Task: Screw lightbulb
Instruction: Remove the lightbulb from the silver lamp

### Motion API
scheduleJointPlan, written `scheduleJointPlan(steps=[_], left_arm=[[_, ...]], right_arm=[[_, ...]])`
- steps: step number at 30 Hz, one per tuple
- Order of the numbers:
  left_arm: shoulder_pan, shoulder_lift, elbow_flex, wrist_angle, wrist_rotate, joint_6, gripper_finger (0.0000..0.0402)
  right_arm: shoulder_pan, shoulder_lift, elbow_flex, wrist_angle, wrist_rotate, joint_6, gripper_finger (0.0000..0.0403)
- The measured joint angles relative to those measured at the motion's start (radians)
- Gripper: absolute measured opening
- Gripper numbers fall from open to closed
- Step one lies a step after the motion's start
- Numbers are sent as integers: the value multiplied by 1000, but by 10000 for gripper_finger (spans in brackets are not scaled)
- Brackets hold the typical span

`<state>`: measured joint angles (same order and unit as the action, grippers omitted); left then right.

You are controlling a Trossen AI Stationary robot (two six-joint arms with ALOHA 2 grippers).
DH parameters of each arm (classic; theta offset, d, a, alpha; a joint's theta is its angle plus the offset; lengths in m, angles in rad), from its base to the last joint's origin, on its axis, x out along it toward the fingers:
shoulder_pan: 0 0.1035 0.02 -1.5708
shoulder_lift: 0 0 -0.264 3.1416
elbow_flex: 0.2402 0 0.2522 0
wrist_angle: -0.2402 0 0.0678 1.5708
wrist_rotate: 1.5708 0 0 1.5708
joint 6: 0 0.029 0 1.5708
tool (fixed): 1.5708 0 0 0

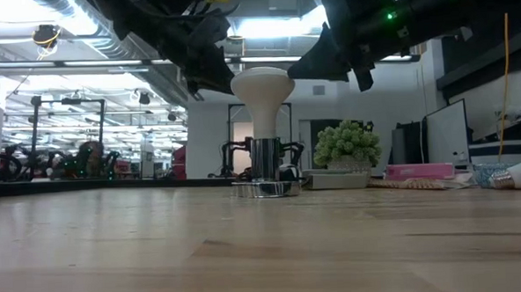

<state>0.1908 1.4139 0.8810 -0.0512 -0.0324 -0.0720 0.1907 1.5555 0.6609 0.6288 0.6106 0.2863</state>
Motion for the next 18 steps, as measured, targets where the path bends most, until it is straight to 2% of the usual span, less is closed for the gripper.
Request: scheduleJointPlan(steps=[7, 11, 13, 15, 18], left_arm=[[-29, -2, 0, -18, -10, -65, 1], [-46, -3, 1, -89, -1, -110, 1], [-64, 6, 0, -102, 54, -127, 1], [-88, 10, -4, -127, 63, -134, 1], [-121, 1, 3, -86, 34, -130, 1]], right_arm=[[-4, 0, 0, -8, 27, 1, 5], [-8, 0, 0, -20, 117, 1, 5], [-14, 1, 0, -26, 146, 1, 5], [-15, 2, 0, -39, 176, 2, 5], [-28, 2, 0, -36, 153, 1, 5]])
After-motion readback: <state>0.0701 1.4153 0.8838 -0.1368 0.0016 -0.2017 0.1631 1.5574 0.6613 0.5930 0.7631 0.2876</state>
